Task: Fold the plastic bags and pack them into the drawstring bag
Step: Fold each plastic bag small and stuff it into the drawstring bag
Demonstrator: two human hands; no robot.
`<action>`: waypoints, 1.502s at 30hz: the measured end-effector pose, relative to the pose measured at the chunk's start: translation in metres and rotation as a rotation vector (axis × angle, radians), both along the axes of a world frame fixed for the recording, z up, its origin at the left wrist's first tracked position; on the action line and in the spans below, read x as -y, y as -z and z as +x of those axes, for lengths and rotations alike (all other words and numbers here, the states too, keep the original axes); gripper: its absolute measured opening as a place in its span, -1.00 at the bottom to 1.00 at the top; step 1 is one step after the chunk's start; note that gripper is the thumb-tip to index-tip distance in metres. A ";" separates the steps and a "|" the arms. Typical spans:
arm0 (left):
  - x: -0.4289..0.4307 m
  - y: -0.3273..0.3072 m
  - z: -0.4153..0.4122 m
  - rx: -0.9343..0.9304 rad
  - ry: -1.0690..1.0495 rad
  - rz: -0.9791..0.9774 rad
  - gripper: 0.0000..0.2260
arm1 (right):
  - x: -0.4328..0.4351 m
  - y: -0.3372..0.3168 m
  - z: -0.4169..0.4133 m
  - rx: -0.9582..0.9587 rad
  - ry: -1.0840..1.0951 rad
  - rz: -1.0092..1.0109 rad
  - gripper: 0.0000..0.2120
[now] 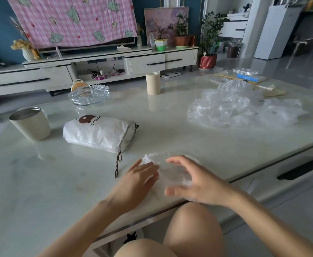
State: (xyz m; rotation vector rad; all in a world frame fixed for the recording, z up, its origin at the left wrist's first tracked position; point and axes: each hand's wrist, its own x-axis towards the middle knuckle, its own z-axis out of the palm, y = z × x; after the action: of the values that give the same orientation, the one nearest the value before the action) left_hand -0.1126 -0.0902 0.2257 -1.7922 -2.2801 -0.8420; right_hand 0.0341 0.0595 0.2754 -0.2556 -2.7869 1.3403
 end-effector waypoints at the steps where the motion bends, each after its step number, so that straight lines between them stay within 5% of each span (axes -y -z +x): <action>1: -0.004 -0.007 0.000 0.109 -0.064 0.042 -0.65 | 0.004 0.002 0.001 0.027 -0.004 0.101 -0.21; 4: -0.015 -0.026 -0.004 0.299 -0.196 0.134 -0.81 | 0.007 0.012 -0.002 -0.207 0.136 0.299 -0.55; 6: -0.018 -0.041 -0.007 0.323 -0.256 0.211 -0.87 | 0.001 0.008 -0.005 -0.348 0.295 0.193 -0.85; 8: -0.018 -0.058 -0.012 0.325 -0.296 0.247 -0.87 | -0.005 -0.005 -0.007 -0.379 0.349 -0.031 -0.90; 10: -0.016 -0.071 -0.022 0.312 -0.306 0.192 -0.85 | -0.008 -0.019 -0.010 -0.325 0.327 -0.307 -0.88; 12: -0.015 -0.077 -0.035 0.311 -0.335 0.052 -0.80 | -0.015 -0.020 -0.018 -0.280 0.394 -0.358 -0.77; 16: -0.016 -0.064 -0.040 0.109 -0.579 -0.199 -0.67 | -0.032 0.007 -0.036 -0.075 0.549 0.085 -0.73; 18: -0.017 -0.056 -0.027 -0.051 -0.622 -0.052 -0.73 | -0.034 0.014 -0.035 0.006 0.583 0.394 -0.81; 20: -0.020 -0.050 -0.012 -0.099 -0.496 0.144 -0.85 | -0.031 0.017 -0.035 -0.151 0.583 0.670 -0.75; 23: -0.035 -0.035 -0.001 -0.017 -0.289 0.106 -0.76 | -0.016 0.019 -0.045 -0.415 0.431 0.693 -0.78; 29: -0.049 -0.003 -0.008 0.030 -0.286 -0.390 -0.49 | -0.010 0.044 -0.067 0.051 0.127 0.689 -0.31; 31: -0.042 0.001 -0.009 0.022 -0.324 -0.413 -0.21 | -0.019 0.047 -0.063 0.095 0.135 0.731 -0.09; 33: -0.037 0.003 -0.007 -0.006 -0.316 -0.436 0.03 | -0.026 0.048 -0.054 0.121 0.139 0.743 -0.10; 37: -0.034 0.004 -0.005 -0.038 -0.326 -0.460 -0.06 | -0.041 0.048 -0.035 0.178 0.149 0.740 0.16; 41: -0.035 0.002 -0.004 -0.041 -0.328 -0.453 -0.08 | -0.040 0.047 -0.035 0.203 0.155 0.712 0.10; 45: -0.031 0.003 -0.003 0.065 -0.258 -0.249 -0.03 | -0.038 0.043 -0.030 0.063 0.190 0.570 -0.34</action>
State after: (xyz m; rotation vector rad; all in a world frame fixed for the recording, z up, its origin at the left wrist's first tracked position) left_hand -0.1156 -0.0596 0.2226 -1.5235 -2.6858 -0.6031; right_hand 0.0037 0.0973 0.2320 -0.5180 -2.9514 0.4743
